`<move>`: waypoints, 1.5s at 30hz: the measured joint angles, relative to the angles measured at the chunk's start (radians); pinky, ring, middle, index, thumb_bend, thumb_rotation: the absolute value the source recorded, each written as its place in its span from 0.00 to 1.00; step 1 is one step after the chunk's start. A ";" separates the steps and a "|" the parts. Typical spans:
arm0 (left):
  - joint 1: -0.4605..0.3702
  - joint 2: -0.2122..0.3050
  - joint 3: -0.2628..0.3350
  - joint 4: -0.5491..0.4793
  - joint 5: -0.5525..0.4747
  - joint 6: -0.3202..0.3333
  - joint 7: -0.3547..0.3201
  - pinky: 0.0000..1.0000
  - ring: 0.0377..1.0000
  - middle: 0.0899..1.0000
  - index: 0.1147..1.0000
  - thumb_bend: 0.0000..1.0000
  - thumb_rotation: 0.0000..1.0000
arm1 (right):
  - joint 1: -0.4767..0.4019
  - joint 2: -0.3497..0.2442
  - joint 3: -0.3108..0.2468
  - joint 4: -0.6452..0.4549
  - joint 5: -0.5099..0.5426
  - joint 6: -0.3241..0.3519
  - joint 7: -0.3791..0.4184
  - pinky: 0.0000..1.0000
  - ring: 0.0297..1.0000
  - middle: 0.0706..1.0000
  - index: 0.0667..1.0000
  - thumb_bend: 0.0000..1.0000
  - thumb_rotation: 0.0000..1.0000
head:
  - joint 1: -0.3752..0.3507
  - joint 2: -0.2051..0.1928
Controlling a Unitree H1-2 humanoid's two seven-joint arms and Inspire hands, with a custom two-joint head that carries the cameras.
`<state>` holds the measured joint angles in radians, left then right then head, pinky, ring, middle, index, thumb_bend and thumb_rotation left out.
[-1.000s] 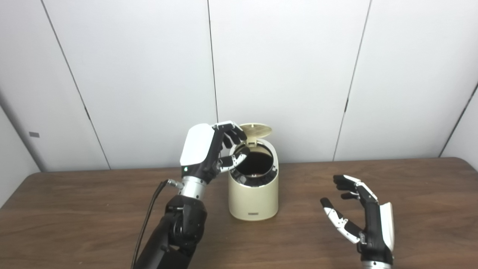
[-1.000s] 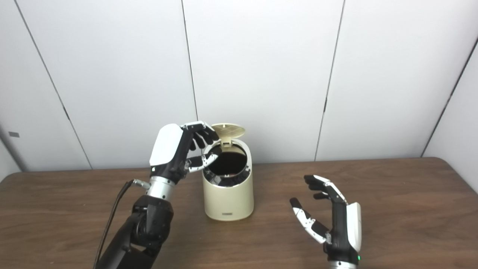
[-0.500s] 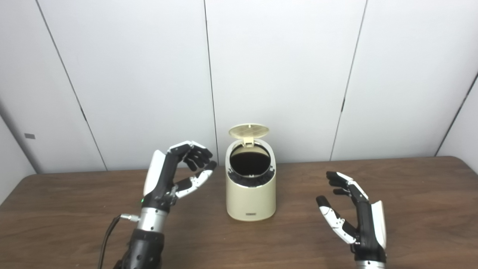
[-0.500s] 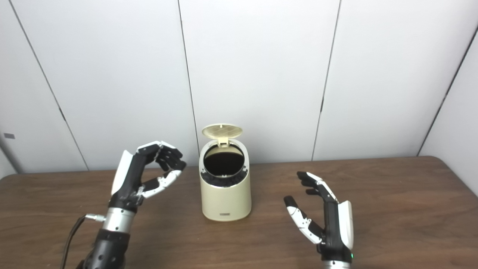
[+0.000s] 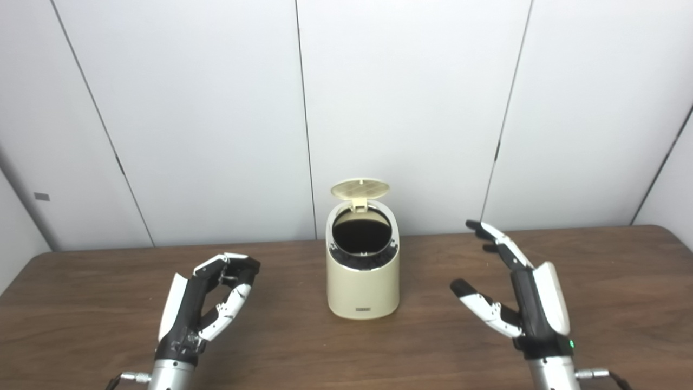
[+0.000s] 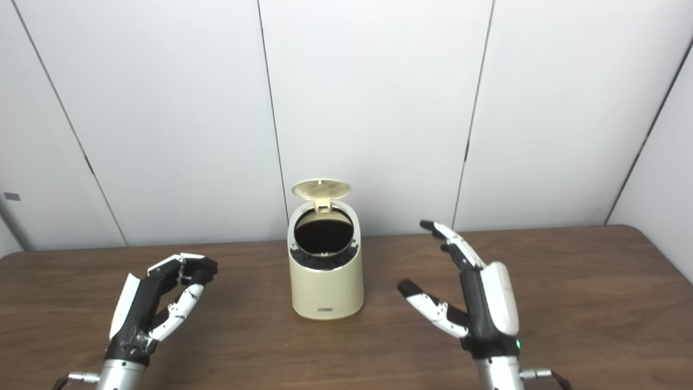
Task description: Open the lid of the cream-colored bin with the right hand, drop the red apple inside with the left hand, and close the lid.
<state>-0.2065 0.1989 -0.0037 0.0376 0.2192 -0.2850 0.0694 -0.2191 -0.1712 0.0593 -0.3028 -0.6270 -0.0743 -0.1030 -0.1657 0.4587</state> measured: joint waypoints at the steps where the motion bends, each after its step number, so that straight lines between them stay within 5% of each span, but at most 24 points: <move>1: 0.003 -0.003 -0.003 0.000 0.001 0.002 -0.004 0.54 0.61 0.61 0.60 0.33 0.62 | -0.035 -0.019 0.010 -0.029 -0.013 0.041 0.066 0.85 0.93 0.94 0.92 0.74 0.99 | 0.000 0.000; 7: 0.026 -0.008 -0.031 0.018 0.063 0.025 -0.025 0.62 0.71 0.72 0.70 0.35 0.79 | -0.177 -0.074 0.059 -0.102 -0.100 0.202 0.287 0.93 0.99 0.99 0.96 0.89 1.00 | -0.003 -0.002; 19: 0.062 -0.014 -0.040 0.076 0.132 0.025 -0.009 0.65 0.72 0.72 0.71 0.38 0.78 | -0.415 -0.084 0.126 -0.110 -0.251 0.326 0.513 0.93 1.00 1.00 0.99 0.89 1.00 | 0.008 0.003; 35: 0.063 -0.024 -0.046 0.072 0.176 0.039 0.003 0.68 0.73 0.72 0.70 0.40 0.76 | -0.578 -0.089 0.225 0.146 -0.299 0.337 0.592 0.92 1.00 1.00 0.96 0.87 0.88 | 0.025 0.009; 41: 0.069 -0.029 -0.047 0.061 0.177 0.062 0.003 0.67 0.73 0.72 0.70 0.38 0.77 | -0.580 -0.092 0.237 0.218 -0.254 0.337 0.618 0.86 0.95 0.91 0.90 0.89 0.92 | 0.032 0.012; 45: 0.070 -0.029 -0.048 0.060 0.178 0.071 0.003 0.67 0.73 0.72 0.70 0.39 0.79 | -0.554 -0.095 0.250 0.210 -0.238 0.344 0.646 0.91 0.97 0.93 0.91 0.89 0.92 | 0.032 0.012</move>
<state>-0.1368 0.1702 -0.0514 0.0974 0.3967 -0.2135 0.0722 -0.7733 -0.2667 0.3088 -0.0928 -0.8652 0.2696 0.5428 -0.1335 0.4709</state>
